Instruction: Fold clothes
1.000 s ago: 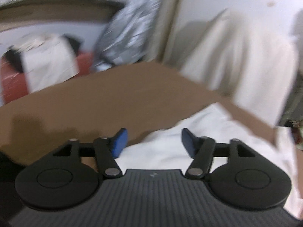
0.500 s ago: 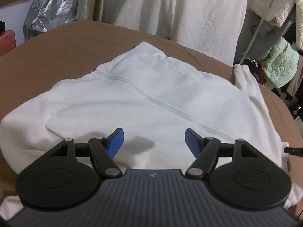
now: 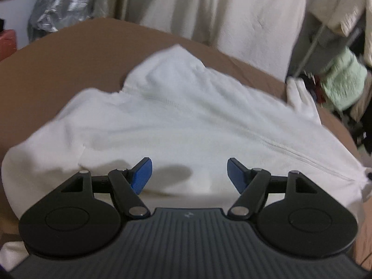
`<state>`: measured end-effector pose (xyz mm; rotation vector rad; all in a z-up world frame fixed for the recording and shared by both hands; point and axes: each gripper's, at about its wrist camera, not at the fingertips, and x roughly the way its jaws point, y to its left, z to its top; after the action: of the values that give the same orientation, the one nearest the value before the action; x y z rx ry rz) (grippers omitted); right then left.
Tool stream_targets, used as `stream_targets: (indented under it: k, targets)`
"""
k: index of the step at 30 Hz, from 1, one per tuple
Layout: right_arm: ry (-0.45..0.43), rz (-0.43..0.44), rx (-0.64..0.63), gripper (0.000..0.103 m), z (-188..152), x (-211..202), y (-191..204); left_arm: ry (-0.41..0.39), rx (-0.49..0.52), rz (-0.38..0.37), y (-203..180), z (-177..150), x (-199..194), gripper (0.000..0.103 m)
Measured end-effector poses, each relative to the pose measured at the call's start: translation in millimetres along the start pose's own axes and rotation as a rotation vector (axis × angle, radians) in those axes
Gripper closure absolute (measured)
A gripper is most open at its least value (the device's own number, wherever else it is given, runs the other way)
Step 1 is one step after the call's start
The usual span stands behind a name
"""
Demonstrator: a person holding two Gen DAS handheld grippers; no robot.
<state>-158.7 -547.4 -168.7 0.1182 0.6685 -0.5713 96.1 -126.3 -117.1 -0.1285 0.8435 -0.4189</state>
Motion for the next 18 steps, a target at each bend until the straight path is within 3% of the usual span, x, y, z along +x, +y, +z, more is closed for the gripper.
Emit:
stream_targets:
  k: [4,7,11,15,18]
  targets:
    - [0.153,0.020,0.041,0.083,-34.5,41.6,-0.3,0.075,0.084,0.053,-17.3,-5.2,9.3,0.032]
    - [0.145,0.024,0.093,0.082,-32.1,41.4,-2.5,0.069,0.126,0.013,-33.1,7.7,6.5,0.032]
    - [0.122,0.050,0.085,0.082,-19.6,31.9,-4.5,0.039,0.251,-0.050,-81.5,49.7,13.5,0.032]
    - [0.105,0.015,0.005,0.081,-16.4,25.6,-2.1,0.036,0.425,-0.083,-161.9,98.4,63.3,0.025]
    - [0.134,-0.009,-0.074,0.082,-23.8,37.8,9.2,0.076,0.450,-0.157,-214.6,134.3,124.0,0.022]
